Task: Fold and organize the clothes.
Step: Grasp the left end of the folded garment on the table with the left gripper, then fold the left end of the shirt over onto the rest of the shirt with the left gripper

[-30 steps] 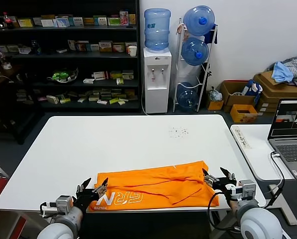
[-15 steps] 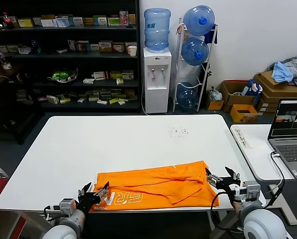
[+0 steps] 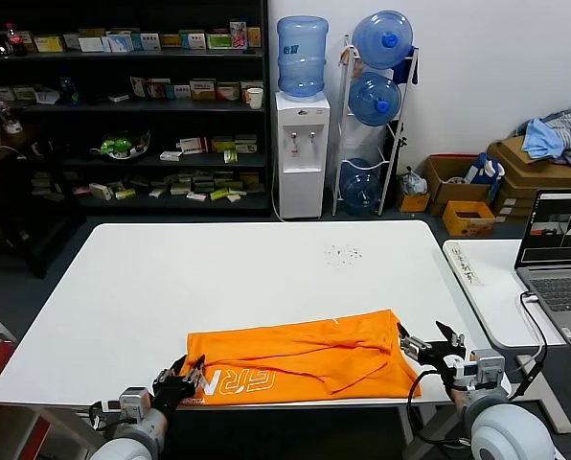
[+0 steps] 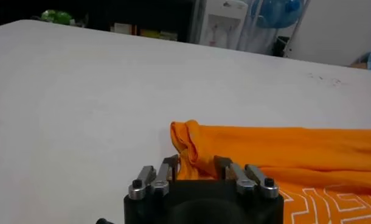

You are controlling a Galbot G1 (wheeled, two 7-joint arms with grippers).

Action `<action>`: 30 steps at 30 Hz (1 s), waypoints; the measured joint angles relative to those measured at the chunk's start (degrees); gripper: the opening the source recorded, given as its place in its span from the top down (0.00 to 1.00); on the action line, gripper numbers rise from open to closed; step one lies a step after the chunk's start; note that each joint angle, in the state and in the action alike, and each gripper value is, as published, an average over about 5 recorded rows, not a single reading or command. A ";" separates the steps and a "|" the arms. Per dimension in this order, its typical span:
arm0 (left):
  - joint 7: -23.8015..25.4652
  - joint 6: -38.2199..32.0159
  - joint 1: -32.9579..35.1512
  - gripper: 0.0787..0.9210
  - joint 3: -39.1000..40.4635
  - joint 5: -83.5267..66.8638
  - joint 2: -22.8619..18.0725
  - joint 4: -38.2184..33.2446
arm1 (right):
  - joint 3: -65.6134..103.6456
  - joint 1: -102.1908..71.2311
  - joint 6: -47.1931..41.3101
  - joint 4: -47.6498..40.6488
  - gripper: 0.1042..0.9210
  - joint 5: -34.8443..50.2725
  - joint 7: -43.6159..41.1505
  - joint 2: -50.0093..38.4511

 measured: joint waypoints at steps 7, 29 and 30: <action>-0.22 -0.18 -0.04 0.80 0.31 0.06 -0.41 -0.39 | 0.06 0.01 0.01 0.06 0.12 0.08 -0.01 0.12; 2.88 0.13 3.68 0.95 -10.93 5.37 7.70 -3.79 | -2.48 3.78 1.02 -2.20 0.12 -0.82 -0.76 1.47; 3.25 0.08 4.01 0.95 -12.07 5.67 8.67 -3.28 | -2.67 4.02 1.12 -2.34 0.12 -0.91 -0.86 1.51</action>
